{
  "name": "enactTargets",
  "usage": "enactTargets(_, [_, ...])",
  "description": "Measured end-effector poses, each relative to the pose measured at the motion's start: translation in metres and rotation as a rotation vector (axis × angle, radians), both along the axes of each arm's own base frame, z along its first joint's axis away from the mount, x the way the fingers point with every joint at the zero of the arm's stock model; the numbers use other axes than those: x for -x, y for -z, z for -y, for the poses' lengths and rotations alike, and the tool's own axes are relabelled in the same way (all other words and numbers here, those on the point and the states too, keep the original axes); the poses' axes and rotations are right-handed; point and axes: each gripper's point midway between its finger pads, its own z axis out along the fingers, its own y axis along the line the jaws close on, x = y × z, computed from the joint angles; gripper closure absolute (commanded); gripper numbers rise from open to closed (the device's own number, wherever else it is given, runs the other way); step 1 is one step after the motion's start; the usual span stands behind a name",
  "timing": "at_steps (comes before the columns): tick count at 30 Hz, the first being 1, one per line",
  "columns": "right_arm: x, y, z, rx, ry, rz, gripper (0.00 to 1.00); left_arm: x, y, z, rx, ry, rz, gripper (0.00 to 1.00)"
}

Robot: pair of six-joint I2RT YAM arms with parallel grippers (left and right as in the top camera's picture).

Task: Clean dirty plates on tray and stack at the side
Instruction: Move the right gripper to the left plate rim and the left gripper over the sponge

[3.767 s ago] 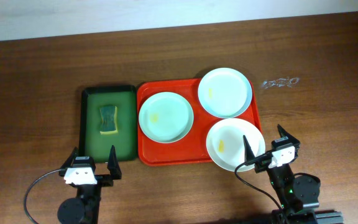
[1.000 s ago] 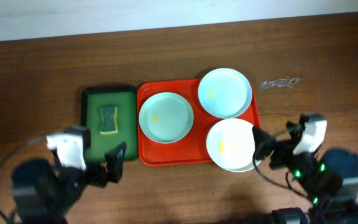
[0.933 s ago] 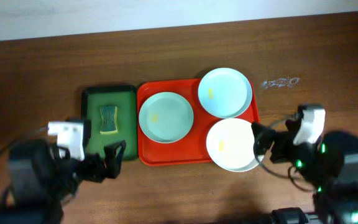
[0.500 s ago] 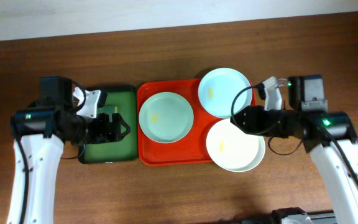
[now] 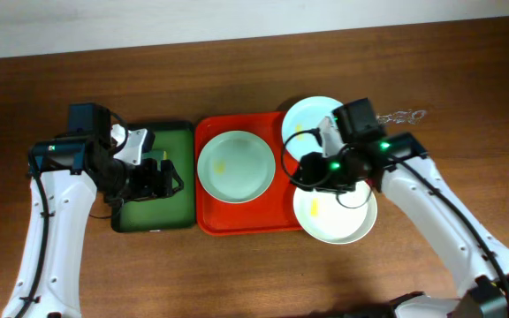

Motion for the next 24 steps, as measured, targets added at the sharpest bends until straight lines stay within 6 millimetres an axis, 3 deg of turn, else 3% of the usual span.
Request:
enactTargets(6, [-0.022,0.018,-0.015,0.099,0.043,0.067,0.46,-0.003,0.001,-0.004,-0.026,-0.007,0.01,0.1])
enactTargets(14, [-0.045,0.07,-0.031,0.142,0.037,0.041,0.45,-0.003,0.002,-0.006,-0.033,-0.009,0.011,0.12])
enactTargets(24, [-0.058,0.068,-0.034,0.136,0.054,0.092,0.45,-0.009,0.004,-0.016,-0.094,-0.039,0.025,0.12])
